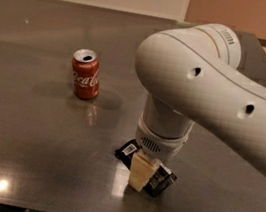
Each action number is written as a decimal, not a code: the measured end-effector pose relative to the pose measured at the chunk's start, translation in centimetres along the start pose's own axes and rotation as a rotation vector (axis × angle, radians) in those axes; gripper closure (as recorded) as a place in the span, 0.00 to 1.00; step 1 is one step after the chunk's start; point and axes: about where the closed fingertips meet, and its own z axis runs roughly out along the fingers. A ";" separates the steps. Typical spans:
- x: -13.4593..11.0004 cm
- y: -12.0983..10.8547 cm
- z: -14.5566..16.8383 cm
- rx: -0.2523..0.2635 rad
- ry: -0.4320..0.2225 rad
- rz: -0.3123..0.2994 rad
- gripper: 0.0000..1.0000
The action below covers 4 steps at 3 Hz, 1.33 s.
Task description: Pick rxbar chocolate
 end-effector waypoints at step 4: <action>0.4 -0.6 -3.1 -0.002 -0.051 -0.020 1.00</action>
Offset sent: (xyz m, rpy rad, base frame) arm 0.0012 -0.0049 0.0046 0.0174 0.0104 -0.0057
